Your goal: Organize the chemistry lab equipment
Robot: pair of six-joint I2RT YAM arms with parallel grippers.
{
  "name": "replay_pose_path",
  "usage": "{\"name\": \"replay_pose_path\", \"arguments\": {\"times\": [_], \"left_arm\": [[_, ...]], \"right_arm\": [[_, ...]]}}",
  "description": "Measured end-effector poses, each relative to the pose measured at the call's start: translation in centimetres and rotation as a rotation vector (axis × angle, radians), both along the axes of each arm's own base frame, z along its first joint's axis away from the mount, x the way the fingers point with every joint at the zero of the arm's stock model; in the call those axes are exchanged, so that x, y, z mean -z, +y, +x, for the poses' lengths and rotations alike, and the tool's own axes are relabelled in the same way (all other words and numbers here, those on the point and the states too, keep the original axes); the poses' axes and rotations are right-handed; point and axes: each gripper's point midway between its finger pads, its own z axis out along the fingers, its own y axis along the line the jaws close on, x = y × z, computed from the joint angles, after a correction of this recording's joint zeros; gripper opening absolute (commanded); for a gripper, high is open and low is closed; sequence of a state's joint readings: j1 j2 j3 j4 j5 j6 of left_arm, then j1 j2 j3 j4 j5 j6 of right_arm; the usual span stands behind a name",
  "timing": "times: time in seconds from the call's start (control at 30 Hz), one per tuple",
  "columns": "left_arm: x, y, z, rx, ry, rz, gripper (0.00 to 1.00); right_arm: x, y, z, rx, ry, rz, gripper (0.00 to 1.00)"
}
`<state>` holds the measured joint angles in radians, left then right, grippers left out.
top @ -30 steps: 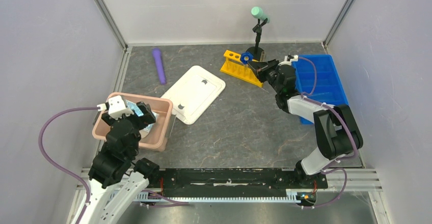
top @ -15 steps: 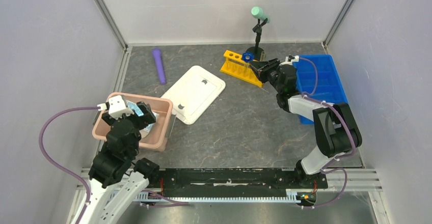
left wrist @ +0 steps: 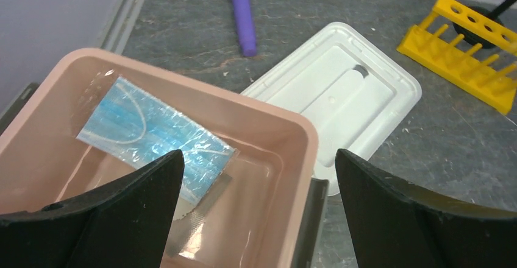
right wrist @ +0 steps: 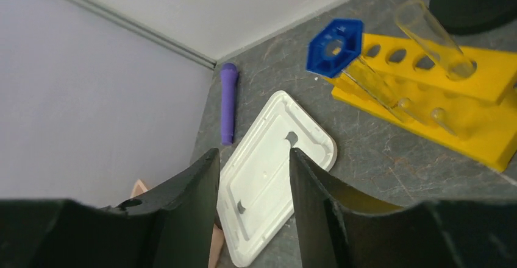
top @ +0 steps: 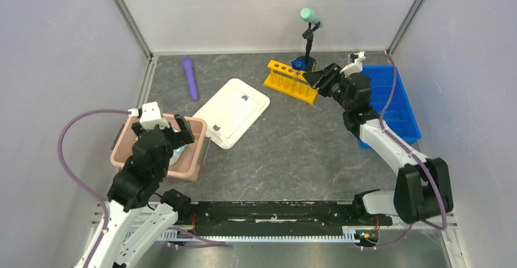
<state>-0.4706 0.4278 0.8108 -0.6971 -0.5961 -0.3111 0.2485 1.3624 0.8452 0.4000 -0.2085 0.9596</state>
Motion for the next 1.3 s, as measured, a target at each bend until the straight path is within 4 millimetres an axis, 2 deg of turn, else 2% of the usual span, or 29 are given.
{"name": "replay_pose_path", "arguments": {"times": [0.2, 0.27, 0.3, 0.33, 0.43, 0.57, 0.67, 0.73, 0.87, 0.93, 1.13, 1.3], "left_arm": [[-1.3, -4.2, 2.8, 0.158, 0.117, 0.017, 0.97], [-1.5, -5.9, 4.0, 0.216, 0.157, 0.018, 0.96], [-1.5, -6.8, 4.7, 0.247, 0.183, 0.024, 0.96], [-1.6, -7.3, 5.0, 0.264, 0.193, 0.028, 0.95], [-1.7, -10.4, 7.0, 0.351, 0.247, 0.068, 0.95], [-0.5, -14.7, 9.1, 0.46, 0.318, 0.143, 0.93], [1.6, -17.4, 10.4, 0.521, 0.38, 0.185, 0.9], [3.7, -18.6, 10.9, 0.552, 0.434, 0.211, 0.88], [7.8, -20.0, 11.9, 0.589, 0.523, 0.264, 0.77], [9.7, -20.4, 12.3, 0.604, 0.559, 0.285, 0.7], [16.1, -21.4, 12.9, 0.648, 0.689, 0.342, 0.57], [19.4, -21.5, 13.0, 0.657, 0.762, 0.376, 0.52]], "right_arm": [[-3.6, -0.2, -4.2, -0.102, -0.224, -0.282, 0.68], [-3.7, -0.7, -5.8, -0.104, -0.266, -0.359, 0.86], [-3.3, -1.1, -6.9, -0.105, -0.283, -0.4, 0.96], [-3.0, -1.4, -7.5, -0.103, -0.283, -0.412, 0.98], [-1.0, -2.8, -9.9, -0.092, -0.288, -0.481, 0.98], [2.1, -4.1, -11.3, -0.078, -0.251, -0.552, 0.98], [4.6, -4.6, -12.1, -0.083, -0.21, -0.583, 0.98], [6.0, -4.7, -12.6, -0.086, -0.187, -0.599, 0.98], [7.2, -4.7, -13.2, -0.088, -0.173, -0.617, 0.98], [7.3, -4.6, -13.5, -0.089, -0.177, -0.626, 0.98], [6.7, -4.7, -13.9, -0.084, -0.213, -0.642, 0.98], [6.3, -4.6, -14.1, -0.087, -0.228, -0.639, 0.98]]}}
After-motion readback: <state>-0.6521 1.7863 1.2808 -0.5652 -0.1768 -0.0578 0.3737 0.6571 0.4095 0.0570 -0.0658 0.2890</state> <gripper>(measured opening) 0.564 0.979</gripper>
